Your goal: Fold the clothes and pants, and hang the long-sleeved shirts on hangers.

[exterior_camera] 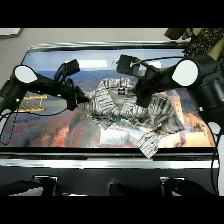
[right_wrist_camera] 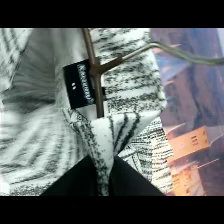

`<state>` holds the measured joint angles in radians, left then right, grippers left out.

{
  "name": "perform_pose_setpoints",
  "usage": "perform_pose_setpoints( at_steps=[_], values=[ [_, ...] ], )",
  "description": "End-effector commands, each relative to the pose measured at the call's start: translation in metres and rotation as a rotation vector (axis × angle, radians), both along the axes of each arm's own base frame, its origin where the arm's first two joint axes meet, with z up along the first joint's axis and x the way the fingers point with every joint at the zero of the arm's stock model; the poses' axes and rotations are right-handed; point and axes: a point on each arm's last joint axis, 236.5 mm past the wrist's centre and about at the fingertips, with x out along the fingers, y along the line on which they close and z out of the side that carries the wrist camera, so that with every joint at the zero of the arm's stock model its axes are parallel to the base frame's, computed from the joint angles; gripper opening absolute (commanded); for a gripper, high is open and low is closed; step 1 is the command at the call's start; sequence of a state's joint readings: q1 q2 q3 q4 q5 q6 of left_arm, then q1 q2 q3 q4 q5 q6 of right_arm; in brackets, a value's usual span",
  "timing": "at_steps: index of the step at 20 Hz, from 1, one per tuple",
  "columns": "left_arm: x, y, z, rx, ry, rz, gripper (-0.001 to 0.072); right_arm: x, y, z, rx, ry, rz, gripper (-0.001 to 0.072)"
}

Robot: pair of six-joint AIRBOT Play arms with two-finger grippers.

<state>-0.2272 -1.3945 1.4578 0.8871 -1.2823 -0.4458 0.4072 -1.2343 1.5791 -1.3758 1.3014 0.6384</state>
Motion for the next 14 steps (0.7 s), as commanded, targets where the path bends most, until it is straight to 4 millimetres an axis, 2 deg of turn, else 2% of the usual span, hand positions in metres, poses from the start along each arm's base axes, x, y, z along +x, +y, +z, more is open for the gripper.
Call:
perform_pose_setpoints(
  at_steps=[1, 4, 6, 7, 9, 11, 14],
  values=[
    [-0.001, -0.005, -0.003, -0.019, 0.013, -0.019, 0.0019, -0.002, 0.001, 0.000, 0.009, 0.012, -0.009, 0.0031],
    [0.004, -0.004, 0.004, -0.026, -0.018, -0.002, 0.0018, -0.002, 0.000, 0.002, 0.041, 0.034, -0.065, 0.0044],
    [0.009, -0.003, 0.012, -0.031, -0.055, 0.017, 0.0017, -0.001, -0.003, 0.008, 0.064, 0.037, -0.121, 0.0251],
    [0.013, -0.003, 0.016, -0.034, -0.078, 0.031, 0.0017, 0.001, -0.008, 0.014, 0.069, 0.018, -0.154, 0.0288],
    [0.023, 0.000, 0.028, -0.043, -0.137, 0.064, 0.0017, 0.006, -0.024, 0.037, 0.087, -0.058, -0.235, 0.0343],
    [0.028, 0.002, 0.036, -0.040, -0.179, 0.083, 0.0016, 0.006, -0.043, 0.073, 0.114, -0.181, -0.303, 0.0409],
    [0.029, 0.000, 0.046, -0.013, -0.248, 0.083, 0.0016, -0.007, -0.086, 0.127, 0.125, -0.356, -0.422, 0.0427]
  ],
)
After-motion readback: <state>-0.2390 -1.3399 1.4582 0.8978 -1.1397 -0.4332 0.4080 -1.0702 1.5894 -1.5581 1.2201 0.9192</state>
